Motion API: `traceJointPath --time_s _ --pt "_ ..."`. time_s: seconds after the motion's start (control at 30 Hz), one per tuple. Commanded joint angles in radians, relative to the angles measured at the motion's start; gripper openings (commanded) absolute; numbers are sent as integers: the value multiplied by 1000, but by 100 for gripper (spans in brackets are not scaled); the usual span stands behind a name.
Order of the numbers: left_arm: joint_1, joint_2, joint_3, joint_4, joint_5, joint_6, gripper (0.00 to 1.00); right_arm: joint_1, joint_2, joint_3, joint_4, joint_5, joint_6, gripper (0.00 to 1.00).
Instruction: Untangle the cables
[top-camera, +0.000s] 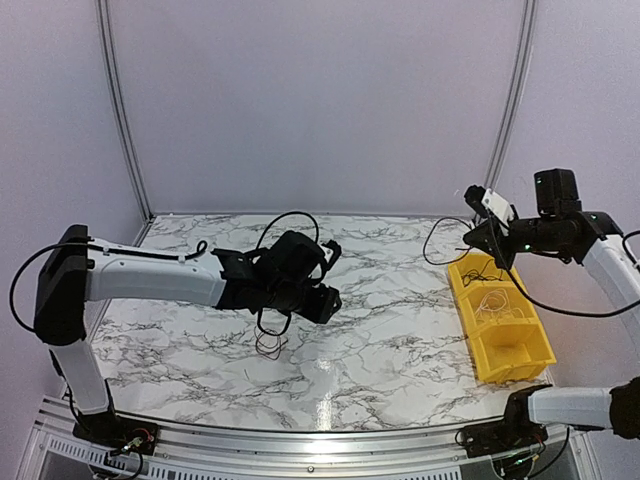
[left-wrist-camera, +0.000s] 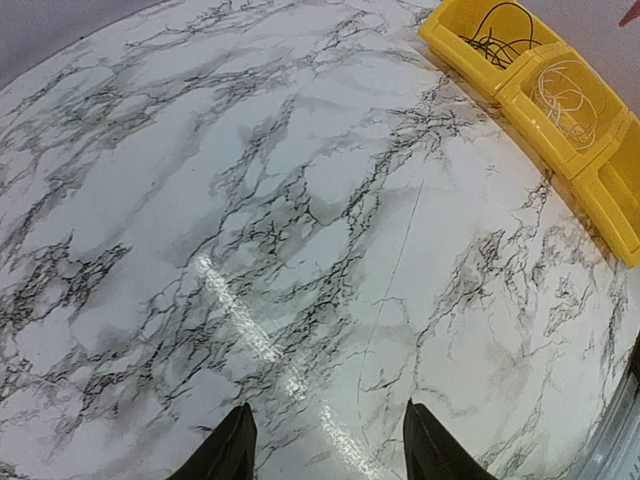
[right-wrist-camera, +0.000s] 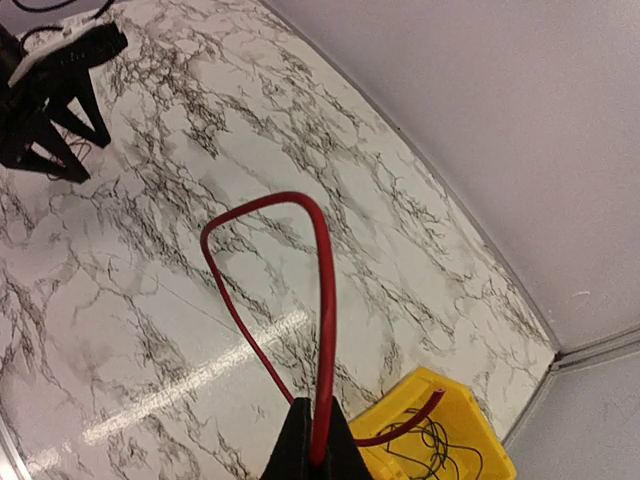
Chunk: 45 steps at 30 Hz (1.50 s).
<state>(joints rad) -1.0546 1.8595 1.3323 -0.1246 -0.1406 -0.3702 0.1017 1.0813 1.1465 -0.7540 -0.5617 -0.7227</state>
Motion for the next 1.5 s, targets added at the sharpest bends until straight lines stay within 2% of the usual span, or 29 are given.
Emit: traceJointPath --time_s 0.0,0.2,0.3,0.43,0.57,0.73,0.8,0.83,0.9,1.17,1.3,1.4,1.47 --pt "22 -93 8 -101 -73 177 53 -17 -55 57 -279 180 -183 0" --pt "58 -191 -123 -60 -75 147 55 -17 -84 107 -525 422 -290 0" --pt "57 -199 -120 -71 -85 134 55 -17 -80 100 -614 531 -324 0" --pt "44 -209 -118 -75 -29 111 56 -17 -96 23 -622 750 -348 0" --pt "10 -230 -111 -92 -98 163 57 -17 -141 -126 -621 871 -398 0" --pt "-2 -262 -113 -92 -132 179 58 -18 -89 -166 -608 888 -365 2" --pt "-5 -263 -113 -92 -137 183 58 -17 -54 -175 -602 911 -350 37" --pt "-7 -261 -113 -92 -142 186 58 -17 -41 -180 -592 923 -350 45" --pt "-11 -262 -113 -92 -148 190 58 -17 -24 -177 -568 937 -359 51" --pt "-12 -273 -113 -93 -210 212 59 -12 19 -56 -502 807 -362 54" --pt "-10 -268 -105 -101 -238 224 59 15 15 -79 -436 737 -346 54" --pt "-7 -273 -95 -120 -266 227 59 81 17 -117 -339 663 -298 54" --pt "-8 -276 -89 -147 -310 219 59 115 34 -122 -290 547 -255 52"
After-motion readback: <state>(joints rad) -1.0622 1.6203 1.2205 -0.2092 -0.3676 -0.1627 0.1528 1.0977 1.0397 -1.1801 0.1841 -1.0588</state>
